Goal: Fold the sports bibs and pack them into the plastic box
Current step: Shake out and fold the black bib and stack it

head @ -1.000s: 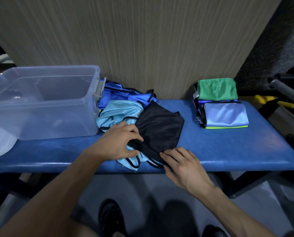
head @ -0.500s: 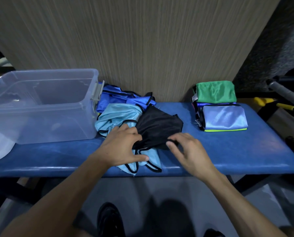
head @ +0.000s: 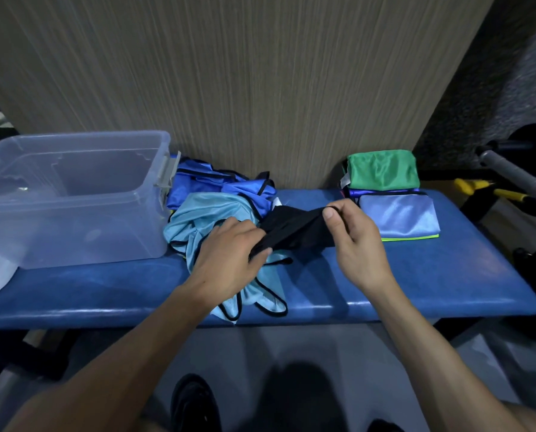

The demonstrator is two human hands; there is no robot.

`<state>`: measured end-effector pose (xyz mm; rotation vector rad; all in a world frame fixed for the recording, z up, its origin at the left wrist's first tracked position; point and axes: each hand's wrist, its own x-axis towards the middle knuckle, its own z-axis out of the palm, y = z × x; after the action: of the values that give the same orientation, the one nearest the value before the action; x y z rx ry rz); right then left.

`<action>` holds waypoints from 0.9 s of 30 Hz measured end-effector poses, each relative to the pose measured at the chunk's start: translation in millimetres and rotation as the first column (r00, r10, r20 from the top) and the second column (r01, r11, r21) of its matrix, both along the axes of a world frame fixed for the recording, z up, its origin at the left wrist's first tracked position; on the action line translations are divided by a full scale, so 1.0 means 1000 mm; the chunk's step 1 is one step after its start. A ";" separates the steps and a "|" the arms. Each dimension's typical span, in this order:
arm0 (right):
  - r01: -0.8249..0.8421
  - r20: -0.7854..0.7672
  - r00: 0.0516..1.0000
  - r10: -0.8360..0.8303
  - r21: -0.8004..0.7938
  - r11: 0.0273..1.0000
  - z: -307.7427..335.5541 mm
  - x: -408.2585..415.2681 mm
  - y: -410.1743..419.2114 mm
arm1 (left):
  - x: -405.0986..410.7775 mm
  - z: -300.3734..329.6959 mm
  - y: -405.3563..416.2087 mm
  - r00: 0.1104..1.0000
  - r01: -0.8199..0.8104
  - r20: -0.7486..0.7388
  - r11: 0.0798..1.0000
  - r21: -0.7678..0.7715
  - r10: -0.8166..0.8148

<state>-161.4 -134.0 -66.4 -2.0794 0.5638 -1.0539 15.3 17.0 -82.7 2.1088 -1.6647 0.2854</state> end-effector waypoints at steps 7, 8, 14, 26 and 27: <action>0.046 0.161 0.986 -0.043 -0.016 0.999 0.035 -0.006 -0.010 | 0.000 0.047 -0.010 0.992 0.016 -0.115 0.968 -0.249 -0.046; 0.055 0.209 0.977 -0.050 -0.018 0.998 0.045 -0.010 -0.011 | -0.006 0.060 -0.011 0.984 0.023 -0.162 0.953 -0.302 -0.075; 0.154 0.380 0.915 -0.138 -0.012 0.988 0.080 -0.027 -0.026 | -0.031 0.132 -0.022 0.869 0.117 -0.392 0.895 -0.431 -0.303; 0.094 -0.318 0.941 0.118 0.579 0.810 -0.040 0.005 -0.042 | 0.049 -0.015 -0.111 0.359 -0.240 -0.897 0.954 0.179 0.258; 0.104 -0.320 0.943 0.093 0.548 0.830 -0.042 0.006 -0.044 | 0.051 -0.017 -0.114 0.324 -0.258 -0.909 0.949 0.182 0.263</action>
<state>-155.8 -178.0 -108.2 -1.7198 0.9259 -0.4420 66.7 -96.9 -99.3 1.8758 -0.5958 -0.7470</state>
